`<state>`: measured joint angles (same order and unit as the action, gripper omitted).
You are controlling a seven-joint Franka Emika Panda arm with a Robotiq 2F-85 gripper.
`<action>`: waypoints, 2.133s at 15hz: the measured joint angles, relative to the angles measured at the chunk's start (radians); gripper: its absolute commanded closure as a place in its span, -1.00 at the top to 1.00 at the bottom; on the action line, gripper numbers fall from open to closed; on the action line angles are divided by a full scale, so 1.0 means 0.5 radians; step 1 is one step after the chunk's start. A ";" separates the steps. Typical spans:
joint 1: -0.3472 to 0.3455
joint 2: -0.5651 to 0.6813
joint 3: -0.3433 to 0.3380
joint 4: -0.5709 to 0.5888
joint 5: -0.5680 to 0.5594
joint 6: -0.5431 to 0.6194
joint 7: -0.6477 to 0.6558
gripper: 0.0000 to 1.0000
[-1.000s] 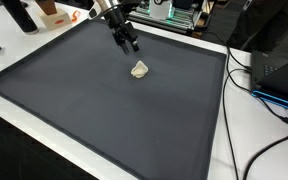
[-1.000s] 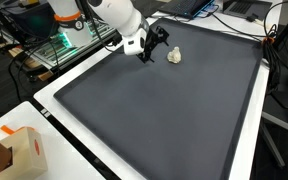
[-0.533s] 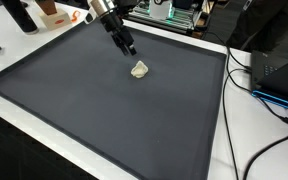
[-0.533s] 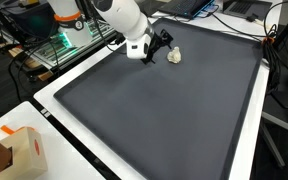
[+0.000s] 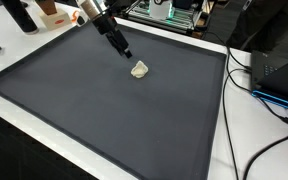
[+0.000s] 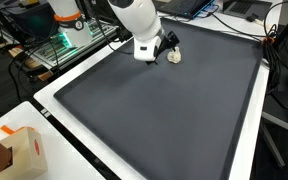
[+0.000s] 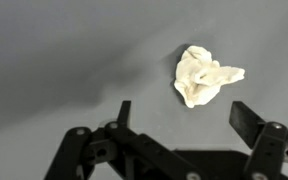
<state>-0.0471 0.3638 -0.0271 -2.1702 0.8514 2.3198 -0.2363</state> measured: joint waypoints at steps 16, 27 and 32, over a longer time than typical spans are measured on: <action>0.246 0.475 0.033 0.902 -1.243 -0.499 0.956 1.00; 0.689 0.710 0.043 1.362 -2.097 -0.745 0.984 1.00; 0.819 0.698 0.061 1.363 -2.355 -0.726 0.959 1.00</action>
<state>0.3625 0.7129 0.0036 -1.4887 -0.3260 1.9567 0.2430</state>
